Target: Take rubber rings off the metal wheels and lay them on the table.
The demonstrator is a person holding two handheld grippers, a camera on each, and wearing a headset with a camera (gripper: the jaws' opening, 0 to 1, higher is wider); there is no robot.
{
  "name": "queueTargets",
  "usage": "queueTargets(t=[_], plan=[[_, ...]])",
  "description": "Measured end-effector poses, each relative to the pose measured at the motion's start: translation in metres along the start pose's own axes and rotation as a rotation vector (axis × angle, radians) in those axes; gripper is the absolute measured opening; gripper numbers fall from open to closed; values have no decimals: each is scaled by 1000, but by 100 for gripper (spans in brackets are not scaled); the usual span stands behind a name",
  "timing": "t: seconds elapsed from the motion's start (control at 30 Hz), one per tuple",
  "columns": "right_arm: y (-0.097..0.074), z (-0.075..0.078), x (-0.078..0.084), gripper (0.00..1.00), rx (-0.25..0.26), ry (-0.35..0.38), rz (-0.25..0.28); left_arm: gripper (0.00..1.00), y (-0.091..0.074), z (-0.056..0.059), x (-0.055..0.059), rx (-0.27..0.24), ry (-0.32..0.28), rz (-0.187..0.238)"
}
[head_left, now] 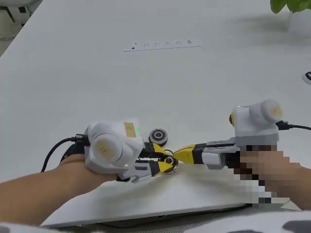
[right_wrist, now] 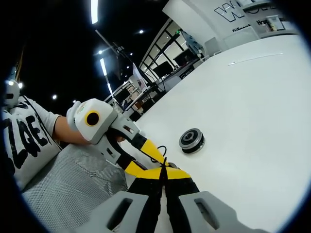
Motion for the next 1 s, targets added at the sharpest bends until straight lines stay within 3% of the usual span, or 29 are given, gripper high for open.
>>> queueTargets(t=[0.3,1.0], plan=[[0,-1,-1,0,-4,-6,-1,17,-3,0,0,17,-9,3],[-2,-4,-6,0,-13,-2,18,30,-18,-1,-12,21,-41,78]])
Point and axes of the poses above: the centre of the closed fingertips' face, and the gripper's own axes: y roughly forward along the fingers, z roughly to its right, x roughly out of its underside, the point moved 9 cm from there along -y, roughly backward along the fingers, and after that the axes turned 7 degrees about z, right-handed, at the moved point
